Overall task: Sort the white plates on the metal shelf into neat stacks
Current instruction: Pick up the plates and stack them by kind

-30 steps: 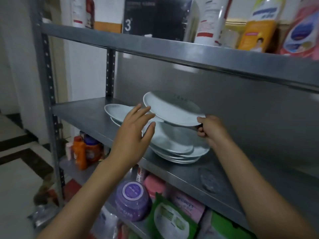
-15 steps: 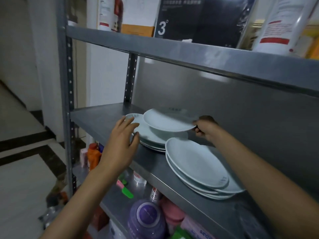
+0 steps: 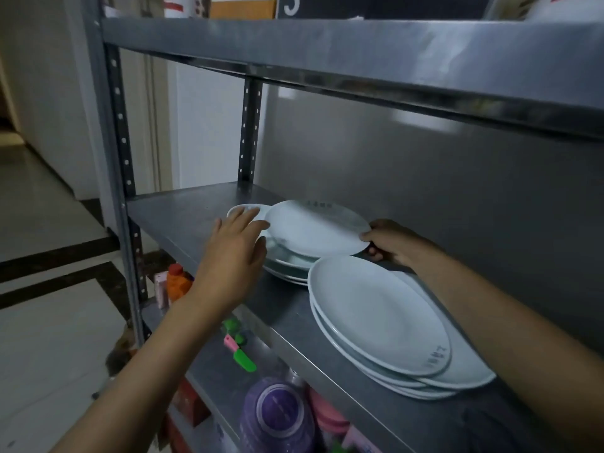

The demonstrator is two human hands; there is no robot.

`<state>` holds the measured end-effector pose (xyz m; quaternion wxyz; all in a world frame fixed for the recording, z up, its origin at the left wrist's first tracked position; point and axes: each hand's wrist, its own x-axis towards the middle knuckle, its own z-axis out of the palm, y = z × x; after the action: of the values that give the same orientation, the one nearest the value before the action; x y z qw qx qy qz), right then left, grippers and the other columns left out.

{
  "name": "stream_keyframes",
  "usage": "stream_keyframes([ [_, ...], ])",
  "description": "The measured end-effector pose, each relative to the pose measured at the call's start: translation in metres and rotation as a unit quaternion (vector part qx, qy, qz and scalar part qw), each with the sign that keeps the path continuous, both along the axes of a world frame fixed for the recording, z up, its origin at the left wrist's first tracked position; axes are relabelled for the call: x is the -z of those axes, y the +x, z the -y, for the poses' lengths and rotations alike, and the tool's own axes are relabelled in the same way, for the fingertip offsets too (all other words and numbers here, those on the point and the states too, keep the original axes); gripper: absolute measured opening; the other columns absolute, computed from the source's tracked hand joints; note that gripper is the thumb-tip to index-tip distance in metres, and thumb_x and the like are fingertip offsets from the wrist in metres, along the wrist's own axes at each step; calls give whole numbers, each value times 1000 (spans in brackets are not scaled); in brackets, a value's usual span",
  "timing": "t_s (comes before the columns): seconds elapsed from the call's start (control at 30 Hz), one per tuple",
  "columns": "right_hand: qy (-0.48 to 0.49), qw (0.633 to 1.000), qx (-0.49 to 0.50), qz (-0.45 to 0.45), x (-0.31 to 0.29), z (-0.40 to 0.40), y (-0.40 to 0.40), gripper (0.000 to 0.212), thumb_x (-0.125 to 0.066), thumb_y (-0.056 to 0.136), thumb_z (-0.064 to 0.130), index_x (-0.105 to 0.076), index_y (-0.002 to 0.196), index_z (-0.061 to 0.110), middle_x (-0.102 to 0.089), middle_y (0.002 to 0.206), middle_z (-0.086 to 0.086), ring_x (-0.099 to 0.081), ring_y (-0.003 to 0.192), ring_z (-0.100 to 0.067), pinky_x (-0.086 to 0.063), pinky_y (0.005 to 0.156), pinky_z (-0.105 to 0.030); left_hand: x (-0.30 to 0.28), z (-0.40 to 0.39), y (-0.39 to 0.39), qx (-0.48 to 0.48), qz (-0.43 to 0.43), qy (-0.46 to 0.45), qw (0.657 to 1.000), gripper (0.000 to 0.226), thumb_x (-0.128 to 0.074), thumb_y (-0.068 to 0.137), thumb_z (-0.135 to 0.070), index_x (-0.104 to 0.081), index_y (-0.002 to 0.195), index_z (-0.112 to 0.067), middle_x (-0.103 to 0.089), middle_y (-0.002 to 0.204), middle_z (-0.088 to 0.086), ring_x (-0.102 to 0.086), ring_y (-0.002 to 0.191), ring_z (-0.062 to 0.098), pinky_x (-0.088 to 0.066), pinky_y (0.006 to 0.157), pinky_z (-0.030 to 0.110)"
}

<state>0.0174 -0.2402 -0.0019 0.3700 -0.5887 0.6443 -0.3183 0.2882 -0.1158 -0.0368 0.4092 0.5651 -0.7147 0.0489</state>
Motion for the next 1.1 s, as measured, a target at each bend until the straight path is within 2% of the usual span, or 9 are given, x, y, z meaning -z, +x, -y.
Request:
stream_keyframes([
  [0.13, -15, 997, -14, -72, 0, 0, -4, 20, -52, 88, 4, -59, 104, -6, -44, 59, -9, -37, 44, -16, -29, 40, -21, -8, -3, -8, 16, -4, -18, 1000, 30, -48, 96, -12, -58, 124, -14, -46, 144, 9, -30, 139, 30, -19, 115, 49],
  [0.3, -58, 988, 5, -141, -14, -18, -9, 14, -58, 82, 21, -61, 82, 8, -59, 68, -16, -49, 49, -21, -36, 46, -23, -19, -22, -17, 52, 6, -44, 998, 34, -49, 93, 0, -60, 122, -11, -49, 141, 11, -31, 139, 34, -19, 115, 53],
  [0.37, -116, 976, 32, -181, -21, -30, -16, 22, -57, 73, 31, -63, 89, 18, -63, 82, -11, -57, 66, -22, -44, 56, -25, -24, -33, -23, 74, 7, -66, 995, 31, -49, 94, -1, -60, 122, -9, -51, 139, 12, -32, 138, 34, -20, 114, 55],
  [0.43, -186, 950, 64, -244, -28, -51, -24, 29, -55, 82, 30, -64, 109, 23, -67, 104, -7, -63, 90, -25, -50, 79, -31, -27, -46, -32, 97, 16, -85, 991, 32, -51, 93, -2, -58, 124, -8, -50, 139, 13, -33, 138, 35, -19, 113, 54],
  [0.5, -245, 922, 81, -288, -34, -80, -31, 33, -51, 90, 27, -60, 121, 24, -66, 120, -5, -62, 107, -25, -48, 93, -34, -29, -59, -42, 116, 25, -101, 988, 33, -45, 95, -8, -56, 126, -7, -49, 140, 13, -31, 138, 35, -19, 114, 55],
  [0.63, -325, 866, 80, -372, -28, -149, -50, 38, -51, 92, 26, -60, 127, 13, -65, 123, -14, -60, 112, -33, -47, 97, -37, -27, -85, -76, 179, 37, -107, 977, 39, -39, 96, -16, -50, 133, -6, -45, 144, 12, -26, 141, 33, -17, 115, 54],
  [0.77, -329, 834, 104, -430, -7, -223, -87, 42, -50, 91, 29, -61, 126, 10, -64, 126, -8, -57, 118, -28, -40, 105, -43, -16, -112, -126, 272, 20, -108, 956, 41, -40, 95, -13, -48, 134, -4, -44, 145, 12, -26, 141, 32, -16, 116, 50],
  [0.93, -293, 832, 193, -430, 14, -316, -149, 45, -45, 91, 35, -59, 127, 12, -63, 127, -9, -55, 120, -30, -39, 105, -51, -7, -154, -203, 367, 8, -88, 926, 42, -41, 93, -11, -49, 134, -5, -43, 146, 10, -25, 142, 30, -20, 115, 49],
  [1.1, -282, 826, 274, -404, 31, -410, -218, 51, -43, 90, 39, -60, 125, 6, -63, 126, -13, -54, 119, -31, -37, 107, -42, -1, -200, -286, 416, -7, -67, 907, 41, -40, 95, -18, -50, 134, -8, -46, 143, 8, -24, 142, 25, -18, 116, 48],
])
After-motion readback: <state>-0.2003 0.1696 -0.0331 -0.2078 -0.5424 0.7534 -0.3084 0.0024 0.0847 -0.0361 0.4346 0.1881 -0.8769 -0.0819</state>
